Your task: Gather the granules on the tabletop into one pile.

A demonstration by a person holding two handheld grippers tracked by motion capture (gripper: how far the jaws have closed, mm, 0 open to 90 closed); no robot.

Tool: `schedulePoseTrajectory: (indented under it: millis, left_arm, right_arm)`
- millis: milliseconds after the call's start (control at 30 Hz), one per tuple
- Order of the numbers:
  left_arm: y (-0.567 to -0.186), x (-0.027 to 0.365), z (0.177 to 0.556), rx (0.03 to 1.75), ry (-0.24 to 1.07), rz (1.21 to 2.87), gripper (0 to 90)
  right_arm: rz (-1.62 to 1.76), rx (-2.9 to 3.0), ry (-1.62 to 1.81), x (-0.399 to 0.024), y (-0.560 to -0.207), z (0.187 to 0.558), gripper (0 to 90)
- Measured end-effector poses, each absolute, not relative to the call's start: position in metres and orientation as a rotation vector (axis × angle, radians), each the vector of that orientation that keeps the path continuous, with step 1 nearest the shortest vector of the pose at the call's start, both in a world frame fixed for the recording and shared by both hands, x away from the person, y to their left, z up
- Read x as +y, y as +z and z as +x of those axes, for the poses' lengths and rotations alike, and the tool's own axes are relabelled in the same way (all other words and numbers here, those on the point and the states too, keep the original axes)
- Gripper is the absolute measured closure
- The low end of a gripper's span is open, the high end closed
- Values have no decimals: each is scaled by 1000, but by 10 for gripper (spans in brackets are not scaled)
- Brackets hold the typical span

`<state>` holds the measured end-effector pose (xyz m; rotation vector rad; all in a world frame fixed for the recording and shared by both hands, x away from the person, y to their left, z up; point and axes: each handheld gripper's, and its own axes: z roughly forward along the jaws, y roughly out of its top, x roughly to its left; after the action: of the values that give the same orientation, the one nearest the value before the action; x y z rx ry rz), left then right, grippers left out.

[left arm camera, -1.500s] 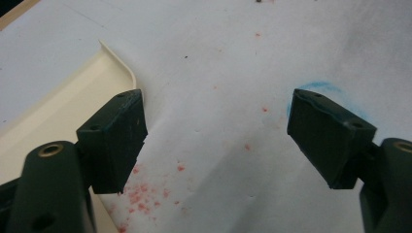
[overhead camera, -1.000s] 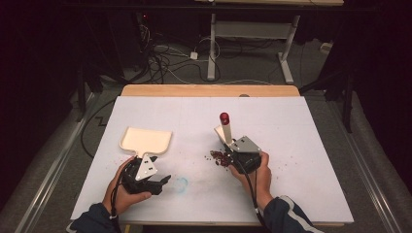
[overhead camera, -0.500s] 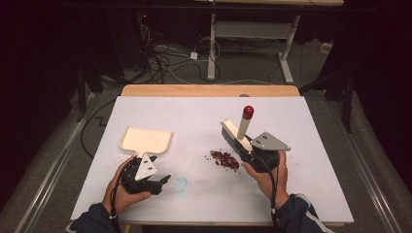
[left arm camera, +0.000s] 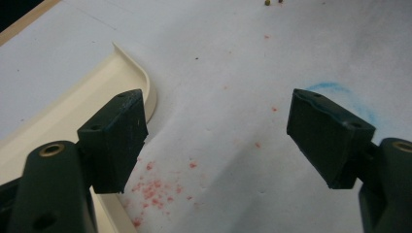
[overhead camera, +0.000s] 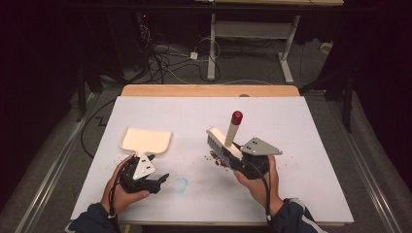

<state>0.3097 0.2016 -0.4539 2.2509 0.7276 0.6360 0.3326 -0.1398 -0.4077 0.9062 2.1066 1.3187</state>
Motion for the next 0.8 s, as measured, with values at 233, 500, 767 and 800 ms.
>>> schedulePoseTrajectory:
  millis: [233, 500, 767, 800]
  left_arm:
    - [-452, 205, 310, 733, 651, 2242, 215]
    - [-454, 204, 309, 726, 645, 2250, 215]
    - [-455, 202, 309, 715, 636, 2269, 215]
    - [-455, 201, 309, 716, 634, 2266, 215]
  right_arm:
    - [870, 2182, 1350, -107, -424, 328, 671]
    - [944, 2200, 1319, -92, -445, 335, 671]
    - [1080, 2146, 1294, -116, -445, 346, 669]
    - [1112, 2143, 1289, -119, -444, 346, 669]
